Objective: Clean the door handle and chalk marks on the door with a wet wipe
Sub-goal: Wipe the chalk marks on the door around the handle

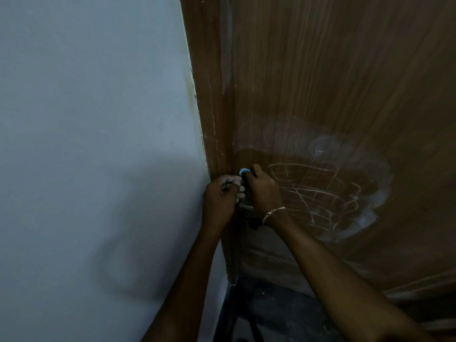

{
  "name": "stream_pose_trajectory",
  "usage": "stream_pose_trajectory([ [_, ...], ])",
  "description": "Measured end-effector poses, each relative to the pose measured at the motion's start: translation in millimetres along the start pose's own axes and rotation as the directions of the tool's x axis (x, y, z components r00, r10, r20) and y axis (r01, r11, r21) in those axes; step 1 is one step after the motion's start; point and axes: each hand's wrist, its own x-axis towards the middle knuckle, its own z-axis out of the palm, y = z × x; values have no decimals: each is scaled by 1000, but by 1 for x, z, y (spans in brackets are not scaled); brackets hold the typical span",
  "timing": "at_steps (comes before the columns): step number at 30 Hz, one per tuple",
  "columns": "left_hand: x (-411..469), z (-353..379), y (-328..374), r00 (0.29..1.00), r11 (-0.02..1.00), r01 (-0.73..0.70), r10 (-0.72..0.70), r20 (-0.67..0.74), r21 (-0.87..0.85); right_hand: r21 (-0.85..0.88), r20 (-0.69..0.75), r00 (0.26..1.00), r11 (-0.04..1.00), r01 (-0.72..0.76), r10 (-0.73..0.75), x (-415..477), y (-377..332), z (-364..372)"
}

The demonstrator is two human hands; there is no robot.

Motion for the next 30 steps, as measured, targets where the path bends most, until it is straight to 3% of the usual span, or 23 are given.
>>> stream_pose_trajectory([
  [5,2,4,2,1000,1000,-11,11,-8,7,72,-262,965,997,-15,33,13,8,-34],
  [10,4,11,2,999,995,-51,51,10,91,30,-54,998,999,-41,43,4,-6,-15],
  [16,1,7,-8,1000,996,-28,28,1,86,147,-367,907,976,-163,207,-3,18,-52],
  [21,-3,16,3,998,997,-41,39,41,58,47,-222,963,988,-144,151,-18,17,-38],
  [26,-4,9,-2,999,999,-34,33,28,36,158,-360,877,947,-278,318,-16,26,-63],
  [30,-3,12,1,999,999,-31,30,34,44,95,-282,935,976,-194,213,-11,10,-54],
])
